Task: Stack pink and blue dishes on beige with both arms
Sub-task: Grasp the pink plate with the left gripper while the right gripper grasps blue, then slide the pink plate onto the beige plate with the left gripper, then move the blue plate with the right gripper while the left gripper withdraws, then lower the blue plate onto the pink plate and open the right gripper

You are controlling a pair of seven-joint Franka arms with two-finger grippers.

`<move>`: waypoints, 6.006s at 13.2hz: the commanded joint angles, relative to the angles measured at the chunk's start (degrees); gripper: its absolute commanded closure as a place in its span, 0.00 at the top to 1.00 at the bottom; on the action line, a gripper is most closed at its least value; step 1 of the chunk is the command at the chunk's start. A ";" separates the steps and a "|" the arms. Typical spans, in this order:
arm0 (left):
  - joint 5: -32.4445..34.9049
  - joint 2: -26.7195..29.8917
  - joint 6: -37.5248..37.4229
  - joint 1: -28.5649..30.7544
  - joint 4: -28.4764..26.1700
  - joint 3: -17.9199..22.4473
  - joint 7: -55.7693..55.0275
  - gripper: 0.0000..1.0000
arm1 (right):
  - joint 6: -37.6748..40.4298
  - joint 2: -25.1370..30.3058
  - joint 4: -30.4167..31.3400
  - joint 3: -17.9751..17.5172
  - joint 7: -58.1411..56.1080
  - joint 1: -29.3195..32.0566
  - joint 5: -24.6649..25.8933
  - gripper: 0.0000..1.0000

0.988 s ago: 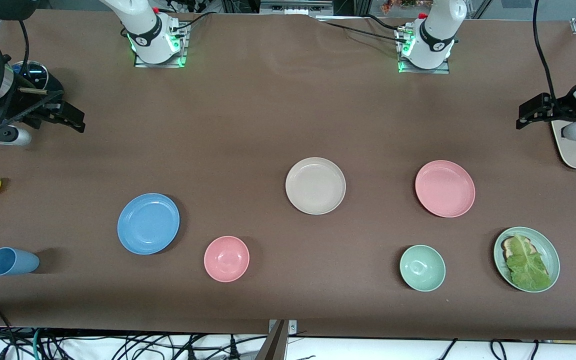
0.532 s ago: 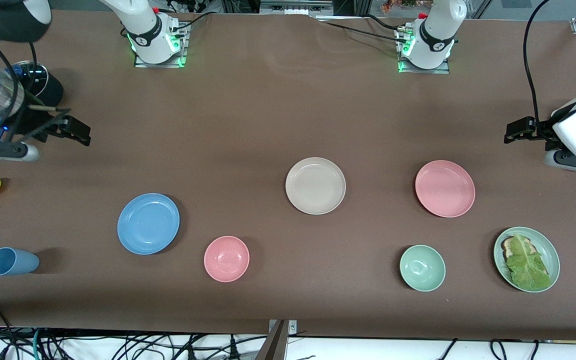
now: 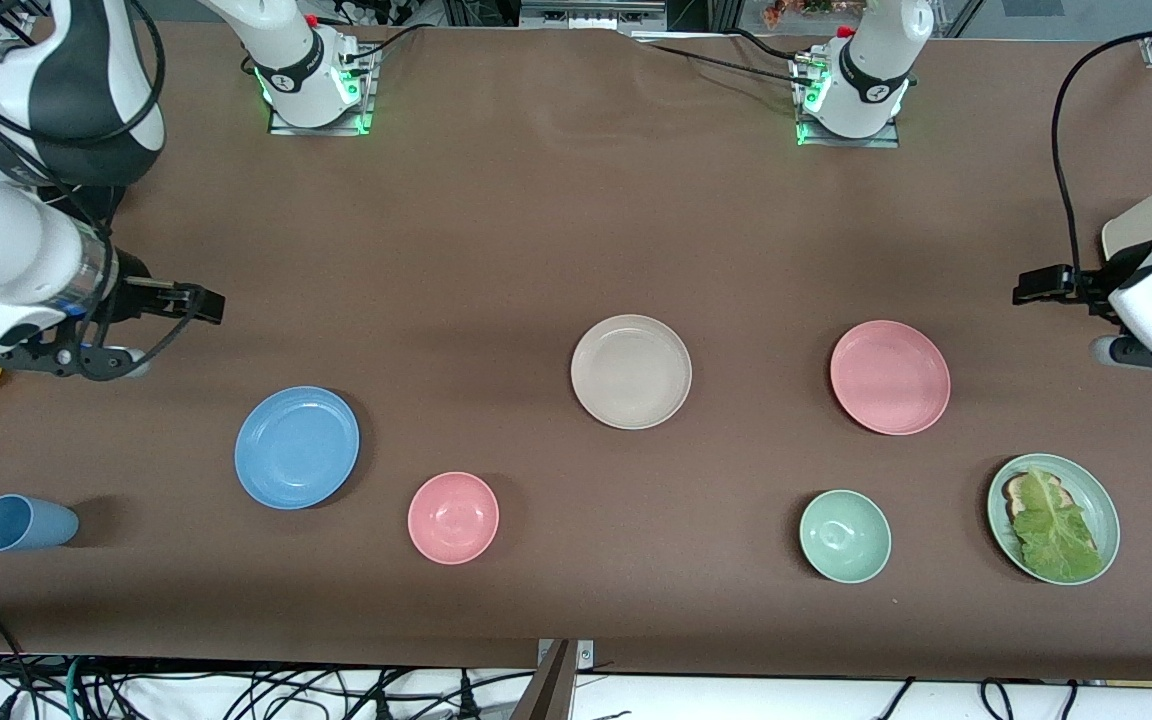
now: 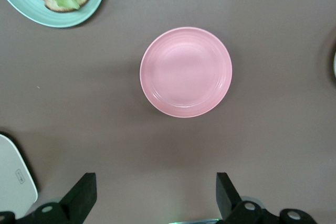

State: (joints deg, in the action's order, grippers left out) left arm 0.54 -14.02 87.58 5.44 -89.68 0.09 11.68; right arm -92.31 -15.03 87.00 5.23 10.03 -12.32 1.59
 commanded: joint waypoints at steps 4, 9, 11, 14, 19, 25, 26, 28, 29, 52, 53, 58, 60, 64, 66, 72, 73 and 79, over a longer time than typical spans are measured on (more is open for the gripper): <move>0.95 -11.80 3.45 3.97 0.82 -0.35 1.15 1.00 | 0.03 -3.16 -1.75 0.39 -0.36 0.36 -0.36 1.00; 0.42 -16.30 21.61 5.37 -9.25 -0.44 1.23 1.00 | -4.37 -5.27 -1.31 0.39 -12.12 4.75 -2.46 1.00; 0.34 -15.60 28.94 5.55 -14.80 -0.70 1.15 1.00 | -6.47 -7.02 -1.22 0.39 -12.32 5.37 -3.26 1.00; -1.06 -17.43 30.80 5.37 -15.61 -0.96 1.15 1.00 | -10.42 -10.18 -1.22 0.39 -12.32 5.46 -3.26 1.00; -1.51 -19.72 34.24 5.20 -16.85 -1.14 1.06 0.87 | -17.18 -16.86 -1.13 0.39 -13.19 6.87 -3.17 1.00; -1.07 -21.31 34.24 4.23 -15.00 -1.05 -0.52 0.06 | -31.96 -26.53 -0.78 0.13 -14.68 8.18 -3.35 0.99; -0.90 -21.48 34.24 4.23 -14.91 -1.05 -0.52 0.03 | -34.58 -27.15 0.61 0.04 -16.08 9.06 -3.44 0.99; -0.72 -21.40 34.06 4.14 -14.39 -1.05 -0.52 0.00 | -38.11 -27.33 3.16 -0.39 -17.32 10.12 -3.96 0.99; -0.72 -21.05 33.37 3.88 -13.34 -1.05 -0.78 0.00 | -38.04 -27.33 3.26 -0.75 -17.33 10.12 -5.36 0.99; 0.78 -23.78 26.51 -15.02 -0.76 -18.98 -53.61 1.00 | -29.17 -19.79 1.07 -3.81 -22.07 9.33 -5.63 0.00; 0.86 -22.90 26.33 -13.71 -0.76 -18.98 -53.52 1.00 | -26.81 -17.68 1.24 -4.26 -22.07 9.33 -5.72 0.00; 0.95 -18.95 20.28 -5.81 -0.76 -19.07 -45.55 1.00 | -10.20 -6.33 0.54 -10.14 -13.13 9.33 -5.90 0.00; 0.95 -17.71 17.29 -1.33 -0.76 -19.07 -38.61 1.00 | -9.55 -7.02 0.54 -13.56 -8.39 9.16 -6.86 0.00; 3.40 -16.30 14.47 6.76 -0.85 -18.98 -26.30 1.00 | -19.37 -10.18 0.54 -16.22 10.14 -3.29 -8.80 0.00; 3.59 -14.20 13.07 9.84 -0.85 -18.98 -22.17 1.00 | -25.79 -13.16 0.54 -16.22 22.17 -9.45 -8.54 0.00; -1.59 4.23 11.30 4.17 -7.96 -6.26 -12.30 1.00 | -42.93 -23.01 0.28 -16.04 45.05 -20.36 -7.66 0.00; -1.68 6.96 10.43 2.05 -8.49 -3.71 -12.39 1.00 | -44.35 -23.81 0.27 -15.95 45.34 -20.81 -6.96 0.00; -1.60 16.04 3.50 -2.62 -5.18 -2.37 -12.21 1.00 | -44.71 -25.92 0.54 -15.95 45.78 -21.61 -4.84 0.00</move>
State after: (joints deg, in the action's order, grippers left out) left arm -0.24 0.63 93.91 4.27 -95.56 -3.30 -1.78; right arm -136.80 -39.98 88.16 -10.99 54.32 -33.41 -4.48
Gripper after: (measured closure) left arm 0.000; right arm 0.947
